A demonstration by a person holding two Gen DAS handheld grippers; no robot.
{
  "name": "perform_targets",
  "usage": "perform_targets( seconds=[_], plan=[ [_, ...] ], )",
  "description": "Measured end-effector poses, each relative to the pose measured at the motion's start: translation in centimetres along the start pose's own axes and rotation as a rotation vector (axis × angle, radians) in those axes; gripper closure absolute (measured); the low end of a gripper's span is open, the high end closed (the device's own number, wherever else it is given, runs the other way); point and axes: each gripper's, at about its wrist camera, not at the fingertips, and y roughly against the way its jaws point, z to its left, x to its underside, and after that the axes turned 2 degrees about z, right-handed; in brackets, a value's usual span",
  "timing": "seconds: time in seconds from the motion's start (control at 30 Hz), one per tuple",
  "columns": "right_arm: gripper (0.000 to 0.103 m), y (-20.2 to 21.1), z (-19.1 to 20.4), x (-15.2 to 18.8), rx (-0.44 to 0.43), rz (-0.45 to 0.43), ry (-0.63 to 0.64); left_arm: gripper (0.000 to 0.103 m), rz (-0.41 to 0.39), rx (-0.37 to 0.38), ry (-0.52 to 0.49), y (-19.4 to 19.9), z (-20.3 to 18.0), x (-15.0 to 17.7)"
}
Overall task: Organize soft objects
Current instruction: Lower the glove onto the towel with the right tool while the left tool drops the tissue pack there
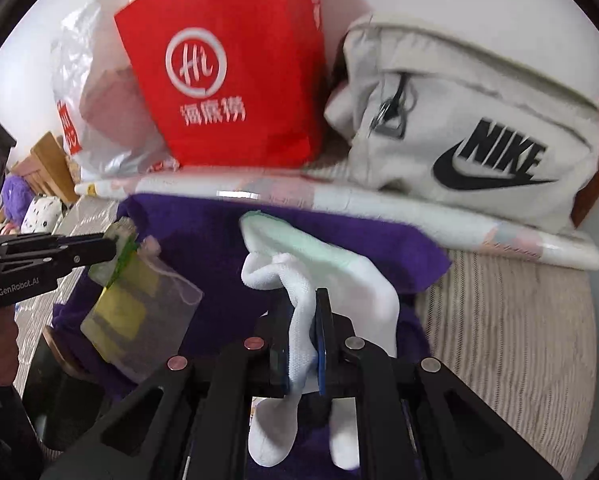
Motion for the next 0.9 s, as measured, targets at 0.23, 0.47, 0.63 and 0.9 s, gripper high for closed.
perform_targets(
  seconds=[0.23,0.47,0.63,0.9],
  plan=[
    [0.088,-1.7,0.6,0.6,-0.028,0.058,0.017,0.088,0.021,0.021,-0.004,-0.6,0.1,0.2],
    [0.049,-1.2,1.1,0.8,-0.049,0.061,0.03,0.076,0.032,0.03,-0.014,-0.5,-0.2,0.3],
    [0.042,0.0,1.8,1.0,-0.046,0.036,0.045,0.063,0.023,0.004,-0.044,0.5,-0.8,0.8],
    [0.039,2.6,2.0,1.4,-0.026,0.017,0.004,0.056,0.005,-0.04,-0.056,3.4,-1.1,2.3]
  ],
)
